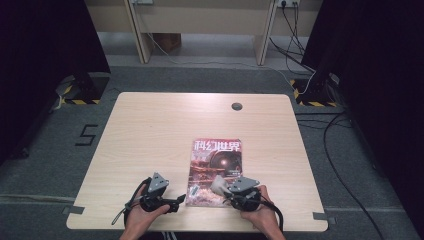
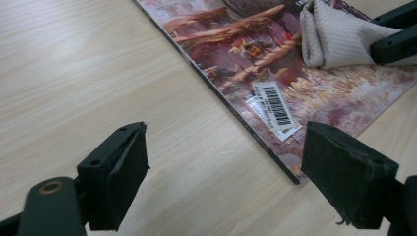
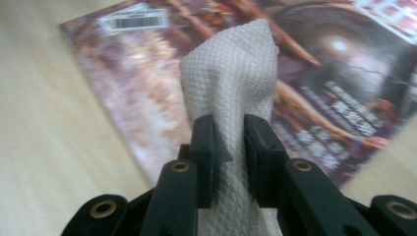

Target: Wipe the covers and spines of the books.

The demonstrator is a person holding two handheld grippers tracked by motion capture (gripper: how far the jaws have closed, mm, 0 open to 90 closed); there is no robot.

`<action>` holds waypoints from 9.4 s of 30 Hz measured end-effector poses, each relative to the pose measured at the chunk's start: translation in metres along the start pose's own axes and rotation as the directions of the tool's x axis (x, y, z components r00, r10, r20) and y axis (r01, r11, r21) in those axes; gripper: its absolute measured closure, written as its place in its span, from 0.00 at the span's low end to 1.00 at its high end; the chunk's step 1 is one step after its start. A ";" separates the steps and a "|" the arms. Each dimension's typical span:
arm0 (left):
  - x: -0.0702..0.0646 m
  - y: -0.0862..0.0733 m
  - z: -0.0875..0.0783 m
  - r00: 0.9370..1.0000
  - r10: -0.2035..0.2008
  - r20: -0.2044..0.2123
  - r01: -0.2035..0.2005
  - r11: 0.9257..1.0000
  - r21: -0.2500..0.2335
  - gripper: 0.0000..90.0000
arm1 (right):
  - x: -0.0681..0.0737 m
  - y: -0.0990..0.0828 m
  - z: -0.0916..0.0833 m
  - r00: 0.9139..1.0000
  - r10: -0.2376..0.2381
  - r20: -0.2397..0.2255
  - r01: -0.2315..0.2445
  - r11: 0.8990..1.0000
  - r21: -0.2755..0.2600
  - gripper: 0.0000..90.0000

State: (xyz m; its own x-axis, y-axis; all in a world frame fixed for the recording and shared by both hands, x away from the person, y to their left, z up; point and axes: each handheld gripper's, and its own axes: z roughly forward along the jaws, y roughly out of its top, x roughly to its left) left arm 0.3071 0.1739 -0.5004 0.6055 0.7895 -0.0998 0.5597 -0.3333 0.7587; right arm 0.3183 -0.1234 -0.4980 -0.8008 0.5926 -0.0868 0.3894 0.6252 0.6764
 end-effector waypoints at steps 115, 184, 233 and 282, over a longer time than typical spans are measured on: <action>0.022 0.008 0.002 0.998 -0.062 0.005 0.062 0.998 -0.001 0.18 | -0.001 0.082 0.074 0.994 -0.101 -0.042 0.102 0.995 0.014 0.85; -0.005 0.003 0.024 1.000 0.027 0.012 -0.028 0.996 0.083 0.17 | -0.062 0.021 0.022 0.994 0.028 0.109 -0.033 0.999 0.043 0.84; -0.005 0.003 0.024 0.999 0.031 0.017 -0.032 0.996 0.083 0.16 | -0.075 0.117 0.112 0.986 0.028 0.166 -0.040 0.997 0.072 0.85; -0.006 0.002 0.023 0.999 0.034 0.017 -0.035 0.996 0.079 0.17 | -0.026 0.061 0.061 1.000 -0.025 -0.002 0.025 1.000 0.000 0.84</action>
State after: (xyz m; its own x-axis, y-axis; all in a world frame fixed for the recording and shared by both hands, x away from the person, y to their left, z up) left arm 0.3182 0.1565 -0.5130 0.6335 0.7691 -0.0848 0.5808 -0.4003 0.7088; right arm 0.3909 -0.0699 -0.4986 -0.8112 0.5758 -0.1021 0.3693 0.6398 0.6740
